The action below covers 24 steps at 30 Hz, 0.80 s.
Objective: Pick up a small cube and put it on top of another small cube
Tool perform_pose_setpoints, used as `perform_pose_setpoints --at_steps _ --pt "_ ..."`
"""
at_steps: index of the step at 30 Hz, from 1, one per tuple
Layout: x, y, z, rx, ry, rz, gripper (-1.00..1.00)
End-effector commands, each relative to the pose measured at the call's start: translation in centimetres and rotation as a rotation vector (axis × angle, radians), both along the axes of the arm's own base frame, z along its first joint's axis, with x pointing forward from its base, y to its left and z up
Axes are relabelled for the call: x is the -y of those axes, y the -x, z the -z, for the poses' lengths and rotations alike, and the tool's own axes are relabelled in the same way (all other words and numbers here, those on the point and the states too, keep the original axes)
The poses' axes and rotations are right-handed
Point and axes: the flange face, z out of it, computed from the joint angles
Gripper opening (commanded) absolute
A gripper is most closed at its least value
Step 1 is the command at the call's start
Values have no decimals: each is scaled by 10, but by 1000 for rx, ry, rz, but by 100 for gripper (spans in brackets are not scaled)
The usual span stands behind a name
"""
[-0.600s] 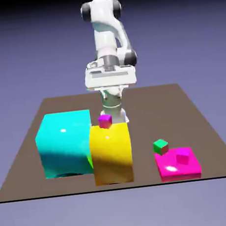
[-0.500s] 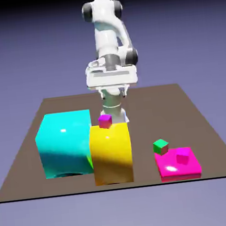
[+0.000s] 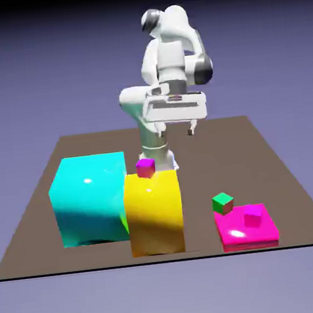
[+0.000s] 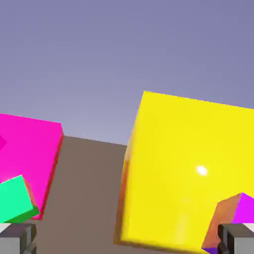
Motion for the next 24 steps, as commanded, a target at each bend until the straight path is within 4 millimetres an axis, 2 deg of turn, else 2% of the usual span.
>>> perform_pose_setpoints --at_steps 1,7,12,18,24 --pt "-2 4 6 -23 6 -1 0" --pt "-9 24 50 -164 30 4 0" --pt "-5 37 92 -279 35 23 0" --pt "13 51 142 -408 15 61 0" --pt "43 65 188 -517 -33 112 0"
